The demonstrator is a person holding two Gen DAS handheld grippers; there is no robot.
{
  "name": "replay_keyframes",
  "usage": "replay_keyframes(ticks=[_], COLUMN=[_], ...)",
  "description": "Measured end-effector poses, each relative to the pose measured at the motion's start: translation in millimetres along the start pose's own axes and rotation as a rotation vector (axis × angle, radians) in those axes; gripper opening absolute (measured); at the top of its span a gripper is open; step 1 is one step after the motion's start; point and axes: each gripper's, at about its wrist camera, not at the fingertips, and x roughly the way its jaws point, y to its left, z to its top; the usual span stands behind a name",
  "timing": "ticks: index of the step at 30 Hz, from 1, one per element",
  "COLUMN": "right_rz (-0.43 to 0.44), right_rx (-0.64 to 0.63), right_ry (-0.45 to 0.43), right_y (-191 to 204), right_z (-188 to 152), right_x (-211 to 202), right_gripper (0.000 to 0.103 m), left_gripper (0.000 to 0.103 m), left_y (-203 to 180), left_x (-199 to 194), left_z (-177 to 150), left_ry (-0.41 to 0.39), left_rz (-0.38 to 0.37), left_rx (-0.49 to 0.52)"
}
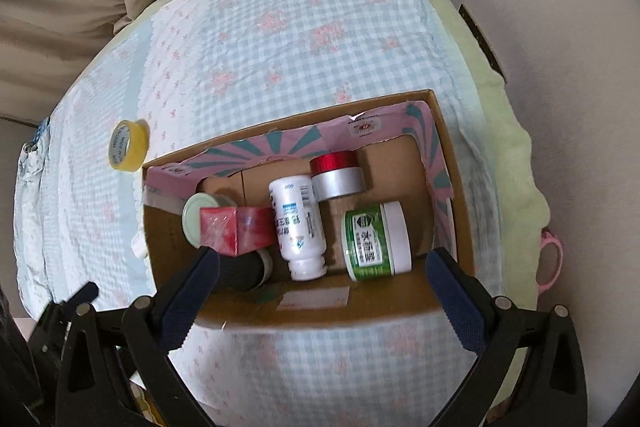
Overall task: Organize rigid objects
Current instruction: 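Move both tools back toward yellow tape and white earbud case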
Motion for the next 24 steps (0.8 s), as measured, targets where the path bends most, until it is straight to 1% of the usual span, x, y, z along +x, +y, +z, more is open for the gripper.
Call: replay_keyframes(ticks=[4,8,11,13,16,18,21,24], right_rz=[-0.026,-0.055,-0.06,-0.047,-0.074,-0.075,-0.086,-0.091], right_rx=[-0.031,-0.066,-0.043,-0.027,-0.033,-0.035,-0.05,-0.08], right_ry=[-0.036,-0.085,-0.132,-0.159,-0.214,-0.242,-0.284,-0.315], right_y=[13,31,43,55,84,105,139,178], right_z=[-12,-25,-41,-53,-71,-84,-101,-114], right_x=[-17,-37,-59,-74,-95,-107,-119,-125], right_gripper=[0.103,0.103,0.103,0.103,0.103,0.103,0.103,0.103], left_gripper=[0.103,0.103,0.103,0.103,0.103,0.103,0.103,0.103], left_y=[18,48,70,88,120,145,181,215], left_x=[-28,-62,-85,-102,-125,-142,-164,-176], left_z=[-3,-7,-11,-14,-19,-23,-26,-29], left_ry=[-0.043,-0.099,-0.142,-0.171,-0.191,-0.208,-0.244,-0.265], left_rz=[0.008,0.005,0.021,0.032,0.045,0.055,0.079,0.08], left_rx=[-0.01,-0.021,0.0,0.015,0.027,0.027,0.029,0.03])
